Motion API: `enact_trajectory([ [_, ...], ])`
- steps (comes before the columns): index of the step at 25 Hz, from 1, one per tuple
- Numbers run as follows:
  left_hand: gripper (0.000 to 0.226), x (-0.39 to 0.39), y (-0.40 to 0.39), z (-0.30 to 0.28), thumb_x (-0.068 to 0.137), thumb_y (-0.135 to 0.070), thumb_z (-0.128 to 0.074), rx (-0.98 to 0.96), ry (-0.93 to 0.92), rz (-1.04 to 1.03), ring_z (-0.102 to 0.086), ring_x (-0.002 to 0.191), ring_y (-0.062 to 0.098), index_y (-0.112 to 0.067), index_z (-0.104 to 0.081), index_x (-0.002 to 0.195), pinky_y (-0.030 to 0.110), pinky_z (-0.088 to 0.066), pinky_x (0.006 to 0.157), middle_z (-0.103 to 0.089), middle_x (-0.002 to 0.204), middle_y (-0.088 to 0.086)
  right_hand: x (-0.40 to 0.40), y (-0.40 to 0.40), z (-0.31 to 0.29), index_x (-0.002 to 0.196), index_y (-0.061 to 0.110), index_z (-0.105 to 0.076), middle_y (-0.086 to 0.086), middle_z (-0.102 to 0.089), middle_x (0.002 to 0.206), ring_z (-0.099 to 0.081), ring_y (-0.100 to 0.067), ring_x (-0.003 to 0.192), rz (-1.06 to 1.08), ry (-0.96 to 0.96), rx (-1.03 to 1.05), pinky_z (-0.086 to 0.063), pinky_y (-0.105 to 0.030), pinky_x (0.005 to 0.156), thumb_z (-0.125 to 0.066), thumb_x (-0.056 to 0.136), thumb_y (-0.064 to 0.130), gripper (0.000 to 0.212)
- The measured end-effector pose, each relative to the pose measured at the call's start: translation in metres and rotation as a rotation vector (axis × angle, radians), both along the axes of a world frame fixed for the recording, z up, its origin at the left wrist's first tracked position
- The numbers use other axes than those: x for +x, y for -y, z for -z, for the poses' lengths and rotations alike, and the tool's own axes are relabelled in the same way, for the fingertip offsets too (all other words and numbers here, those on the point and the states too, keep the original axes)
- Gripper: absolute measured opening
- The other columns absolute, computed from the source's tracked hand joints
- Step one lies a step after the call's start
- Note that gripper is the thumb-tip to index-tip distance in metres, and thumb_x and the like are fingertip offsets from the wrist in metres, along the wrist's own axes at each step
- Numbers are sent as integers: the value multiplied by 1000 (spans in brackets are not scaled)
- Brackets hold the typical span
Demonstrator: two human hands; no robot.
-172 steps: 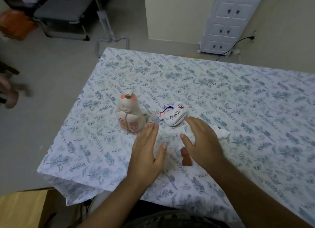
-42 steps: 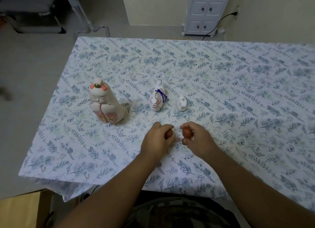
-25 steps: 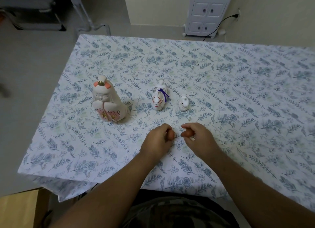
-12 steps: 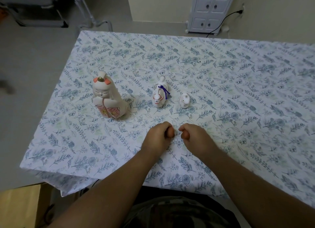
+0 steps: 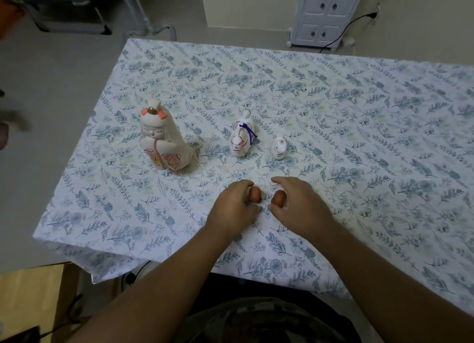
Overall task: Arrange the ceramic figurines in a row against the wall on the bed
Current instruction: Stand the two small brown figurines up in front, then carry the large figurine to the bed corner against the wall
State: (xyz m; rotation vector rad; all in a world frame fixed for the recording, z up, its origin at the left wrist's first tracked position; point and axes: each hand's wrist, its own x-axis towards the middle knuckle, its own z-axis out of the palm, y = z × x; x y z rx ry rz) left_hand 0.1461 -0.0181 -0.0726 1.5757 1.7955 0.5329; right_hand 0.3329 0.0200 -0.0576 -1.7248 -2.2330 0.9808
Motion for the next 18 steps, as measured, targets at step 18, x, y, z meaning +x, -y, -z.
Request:
enact_trajectory([
  [18,74,-188,20,-85,85,-57,-70,334,-86,-263,-41,130,2,-24,-42,145,14,-30,103,-49,142,-13,-201,-14,-72,155,20,-26,-1,-44,152,-34,-17,141,-48,-109,209,-27,-29,108,-63,88,53,83],
])
